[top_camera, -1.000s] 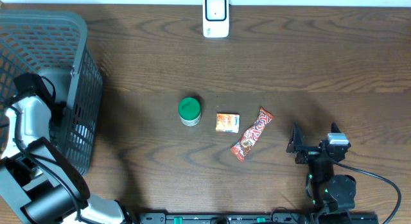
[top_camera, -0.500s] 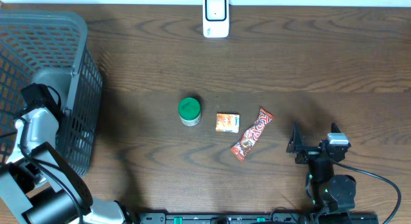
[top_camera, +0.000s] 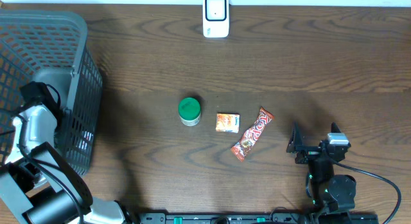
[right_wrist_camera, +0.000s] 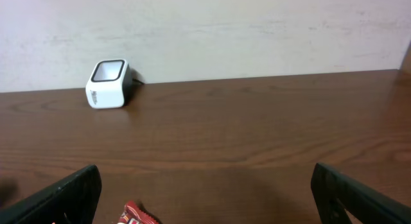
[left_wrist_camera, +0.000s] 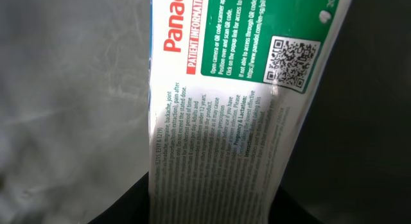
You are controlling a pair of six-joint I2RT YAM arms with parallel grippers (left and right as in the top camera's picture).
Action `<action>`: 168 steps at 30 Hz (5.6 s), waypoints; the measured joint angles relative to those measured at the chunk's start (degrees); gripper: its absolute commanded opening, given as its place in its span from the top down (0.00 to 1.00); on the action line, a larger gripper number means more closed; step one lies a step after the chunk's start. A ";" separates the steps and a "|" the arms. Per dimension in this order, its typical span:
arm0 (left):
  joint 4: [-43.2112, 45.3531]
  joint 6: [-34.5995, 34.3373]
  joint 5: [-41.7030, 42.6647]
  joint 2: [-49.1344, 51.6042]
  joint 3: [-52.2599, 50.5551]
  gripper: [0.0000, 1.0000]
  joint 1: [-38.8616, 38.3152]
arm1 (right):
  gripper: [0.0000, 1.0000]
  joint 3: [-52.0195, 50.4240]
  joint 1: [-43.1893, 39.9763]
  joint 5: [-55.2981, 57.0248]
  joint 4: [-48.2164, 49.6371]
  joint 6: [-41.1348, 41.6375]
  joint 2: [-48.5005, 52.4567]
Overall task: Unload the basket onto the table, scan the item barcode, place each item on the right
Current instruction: 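Lift the Panadol box up out of the basket with the left gripper, then carry the Panadol box over the tissue pack near table center, then lower the Panadol box beside the bottle and open the left gripper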
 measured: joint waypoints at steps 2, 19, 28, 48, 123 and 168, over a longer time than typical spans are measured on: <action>-2.01 0.68 0.33 -0.57 2.60 0.62 0.00 | 0.01 0.00 0.00 -0.02 0.00 0.00 0.00; -11.10 2.95 6.58 -25.16 18.21 0.62 0.24 | 0.01 0.00 0.00 -0.02 0.00 0.00 0.00; -13.60 6.10 10.34 -29.59 18.27 0.61 -7.74 | 0.01 0.00 0.00 -0.02 0.00 0.00 0.00; -4.94 9.20 19.67 -33.64 18.27 0.61 -10.67 | 0.01 0.00 0.00 -0.02 0.00 0.00 0.00; 19.19 -64.61 -3.13 17.51 18.27 0.30 -80.48 | 0.01 0.00 0.00 -0.02 0.00 0.00 0.00; 5.79 -5.01 -13.73 13.29 19.10 0.93 -80.41 | 0.01 0.00 0.00 -0.02 0.00 0.00 0.00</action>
